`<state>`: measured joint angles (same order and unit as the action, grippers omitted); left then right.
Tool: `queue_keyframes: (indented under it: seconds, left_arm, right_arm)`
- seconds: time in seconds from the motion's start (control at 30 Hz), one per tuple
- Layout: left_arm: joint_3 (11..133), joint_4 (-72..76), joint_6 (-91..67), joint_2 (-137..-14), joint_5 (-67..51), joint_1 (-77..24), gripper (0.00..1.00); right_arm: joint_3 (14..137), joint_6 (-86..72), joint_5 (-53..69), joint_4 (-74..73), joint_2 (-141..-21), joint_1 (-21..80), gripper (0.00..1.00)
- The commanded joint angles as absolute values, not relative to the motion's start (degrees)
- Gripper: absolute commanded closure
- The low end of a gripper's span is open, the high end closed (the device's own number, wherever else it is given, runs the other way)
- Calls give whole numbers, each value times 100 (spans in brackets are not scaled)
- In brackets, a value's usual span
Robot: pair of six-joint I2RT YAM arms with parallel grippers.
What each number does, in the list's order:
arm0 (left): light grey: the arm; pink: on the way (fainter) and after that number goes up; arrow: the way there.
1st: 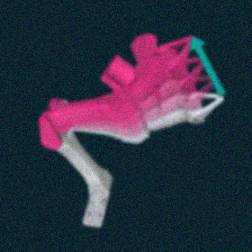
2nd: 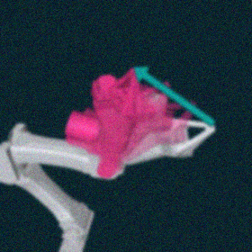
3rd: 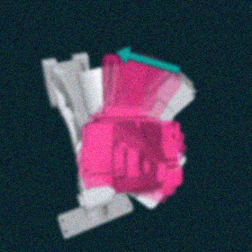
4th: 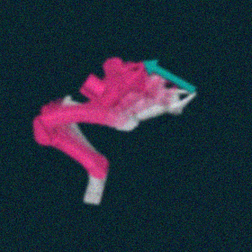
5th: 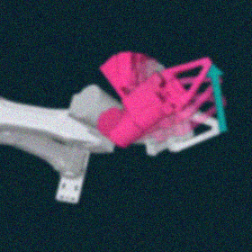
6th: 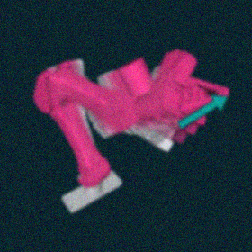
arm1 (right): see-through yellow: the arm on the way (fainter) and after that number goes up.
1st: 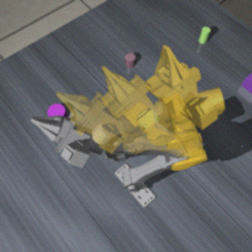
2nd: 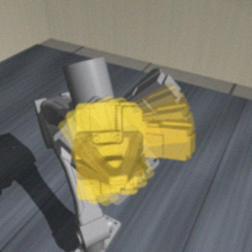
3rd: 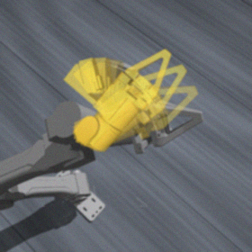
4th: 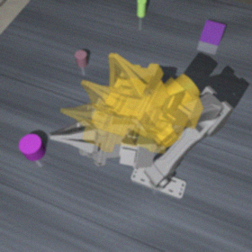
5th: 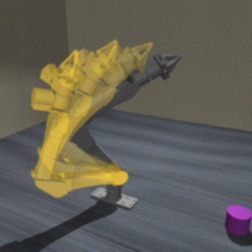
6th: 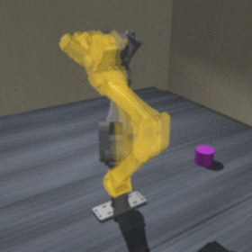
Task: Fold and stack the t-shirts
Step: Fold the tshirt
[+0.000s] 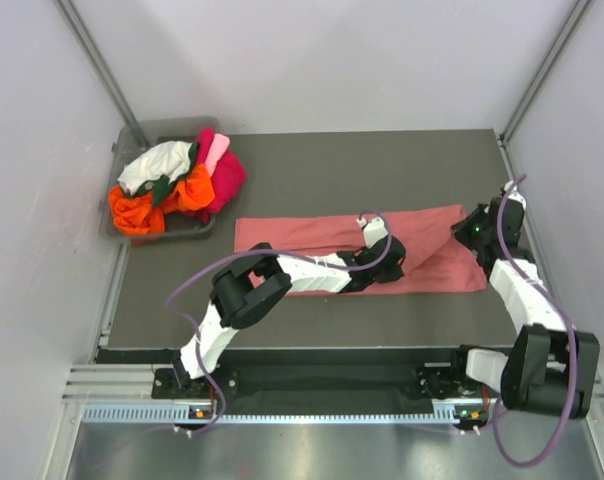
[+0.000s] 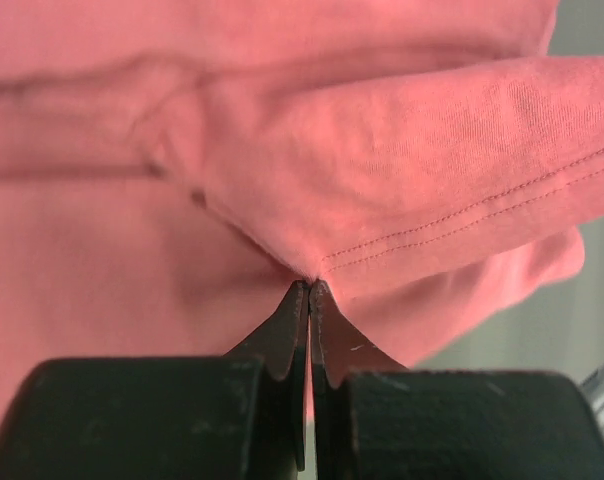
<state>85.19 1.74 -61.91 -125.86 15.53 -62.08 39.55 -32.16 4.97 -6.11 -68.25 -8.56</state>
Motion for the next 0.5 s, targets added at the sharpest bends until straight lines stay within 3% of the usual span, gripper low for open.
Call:
queue_keyframes:
  seconds: [0.0, 0.47]
  left_arm:
    - [8095, 712, -6091, -11823, 1556, -6337, 100]
    - [7155, 932, -5924, -10899, 914, -6029, 100]
  right_arm:
    - [3736, -3182, 325, -694, -6232, -905, 100]
    - [2953, -3182, 246, -853, -5494, -905, 99]
